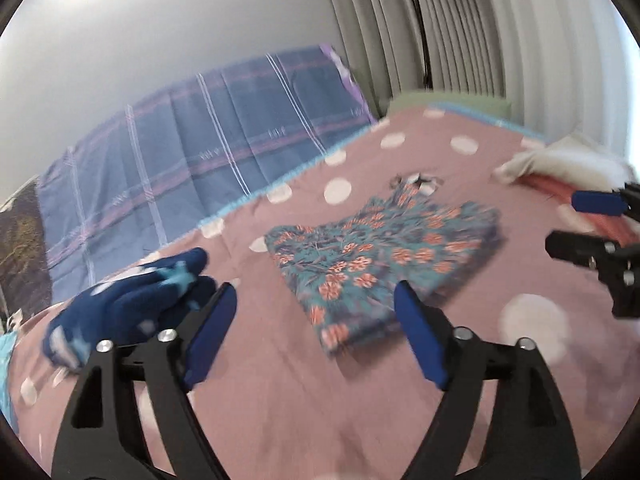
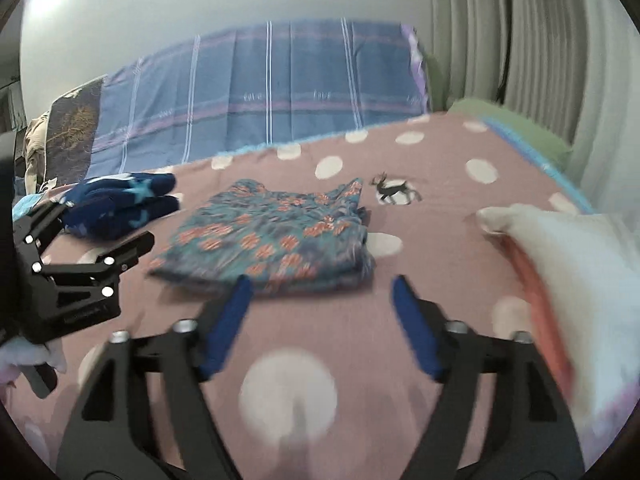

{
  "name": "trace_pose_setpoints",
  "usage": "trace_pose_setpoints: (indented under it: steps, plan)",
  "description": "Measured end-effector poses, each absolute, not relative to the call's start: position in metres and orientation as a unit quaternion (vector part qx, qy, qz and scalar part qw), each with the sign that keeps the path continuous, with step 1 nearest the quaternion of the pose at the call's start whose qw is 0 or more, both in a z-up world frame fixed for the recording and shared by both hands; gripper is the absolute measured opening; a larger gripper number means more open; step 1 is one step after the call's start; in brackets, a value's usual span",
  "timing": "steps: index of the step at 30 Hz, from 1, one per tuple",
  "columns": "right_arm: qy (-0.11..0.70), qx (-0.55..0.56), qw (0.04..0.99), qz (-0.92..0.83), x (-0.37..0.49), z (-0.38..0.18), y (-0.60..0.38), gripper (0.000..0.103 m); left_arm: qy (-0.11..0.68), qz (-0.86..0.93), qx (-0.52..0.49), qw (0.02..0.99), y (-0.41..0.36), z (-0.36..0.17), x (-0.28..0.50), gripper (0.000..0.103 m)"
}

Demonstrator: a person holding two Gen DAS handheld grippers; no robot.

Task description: Fold small clothes

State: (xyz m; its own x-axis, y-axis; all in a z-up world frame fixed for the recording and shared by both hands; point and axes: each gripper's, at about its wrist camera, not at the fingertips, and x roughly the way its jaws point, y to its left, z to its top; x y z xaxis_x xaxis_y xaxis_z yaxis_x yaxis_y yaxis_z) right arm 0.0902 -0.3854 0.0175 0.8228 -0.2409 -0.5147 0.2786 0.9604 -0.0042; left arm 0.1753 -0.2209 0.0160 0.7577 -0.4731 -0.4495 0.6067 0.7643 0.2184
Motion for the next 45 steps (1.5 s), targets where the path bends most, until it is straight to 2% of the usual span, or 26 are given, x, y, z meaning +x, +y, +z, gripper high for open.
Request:
trace_pose_setpoints:
  steps: [2, 7, 15, 27, 45]
  plan:
    - [0.243, 0.029, 0.96, -0.137, 0.061, 0.026, -0.372, 0.084, 0.176, -0.293, 0.164, 0.925, -0.204, 0.027, 0.146, 0.092]
    - [0.219, 0.053, 0.963, -0.146, -0.003, 0.038, -0.346, 0.09, 0.144, -0.287, 0.136, 0.937, -0.165, 0.051, 0.078, 0.101]
    - [0.225, 0.112, 0.958, -0.142, -0.069, 0.041, -0.313, 0.09, 0.148, -0.258, 0.099, 0.949, -0.12, 0.065, 0.005, 0.101]
    - [0.221, 0.079, 0.96, -0.154, -0.12, 0.05, -0.265, 0.094, 0.176, -0.234, 0.071, 0.953, -0.074, 0.063, -0.06, 0.101]
    - [0.219, 0.05, 0.961, -0.158, -0.135, 0.049, -0.233, 0.098, 0.178, -0.221, 0.069, 0.956, -0.049, 0.058, -0.082, 0.101]
